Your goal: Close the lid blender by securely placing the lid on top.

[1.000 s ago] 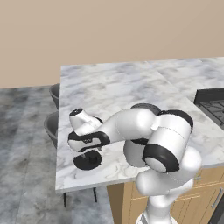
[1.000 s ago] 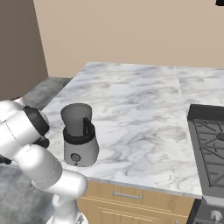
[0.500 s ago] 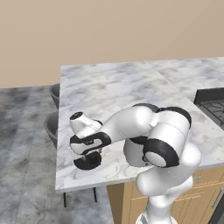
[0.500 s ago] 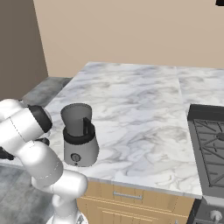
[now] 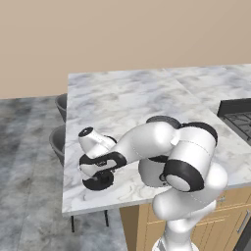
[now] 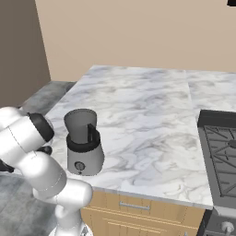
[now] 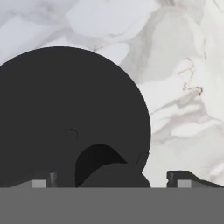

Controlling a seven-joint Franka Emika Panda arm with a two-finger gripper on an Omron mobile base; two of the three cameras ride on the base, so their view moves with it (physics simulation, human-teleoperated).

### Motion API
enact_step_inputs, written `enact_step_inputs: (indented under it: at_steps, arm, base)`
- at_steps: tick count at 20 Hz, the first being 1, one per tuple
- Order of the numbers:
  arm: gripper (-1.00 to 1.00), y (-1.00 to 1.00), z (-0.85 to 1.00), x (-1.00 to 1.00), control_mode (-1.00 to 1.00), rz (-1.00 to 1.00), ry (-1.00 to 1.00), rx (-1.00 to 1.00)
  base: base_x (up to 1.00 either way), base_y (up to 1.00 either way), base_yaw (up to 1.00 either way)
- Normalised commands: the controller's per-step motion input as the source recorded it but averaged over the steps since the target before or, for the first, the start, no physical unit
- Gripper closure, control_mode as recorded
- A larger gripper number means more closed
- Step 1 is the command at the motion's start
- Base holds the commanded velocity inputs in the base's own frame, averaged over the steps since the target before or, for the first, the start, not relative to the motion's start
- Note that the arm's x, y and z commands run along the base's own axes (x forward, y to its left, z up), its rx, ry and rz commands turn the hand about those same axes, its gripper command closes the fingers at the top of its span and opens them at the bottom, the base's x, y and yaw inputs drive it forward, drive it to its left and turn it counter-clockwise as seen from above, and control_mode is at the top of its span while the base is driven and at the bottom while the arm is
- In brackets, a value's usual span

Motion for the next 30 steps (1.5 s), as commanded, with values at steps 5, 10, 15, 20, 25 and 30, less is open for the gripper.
enact_step_inputs:
  at_steps: [5,10,15,20,25,30]
  arm:
    - [-1.00,-0.08,0.00,-0.14,-1.00,0.00,-0.01,0.00]
    - [-1.00,0.00,-0.02,0.00,-1.00,0.00,0.00,0.00]
    - [1.00,0.01,-0.11,0.00,-1.00,0.00,0.00,0.00]
    - [1.00,0.00,-0.02,0.00,-1.00,0.00,0.00,0.00]
    - [1.00,0.00,0.15,-0.04,-1.00,0.00,-0.01,0.03]
    - [1.00,0.00,0.88,-0.16,-1.00,0.00,-0.09,0.08]
  base:
    - [0.00,0.00,0.00]
    - [0.00,0.00,0.00]
    - [0.00,0.00,0.00]
    - [0.00,0.00,0.00]
    - [0.00,0.00,0.00]
    - [0.00,0.00,0.00]
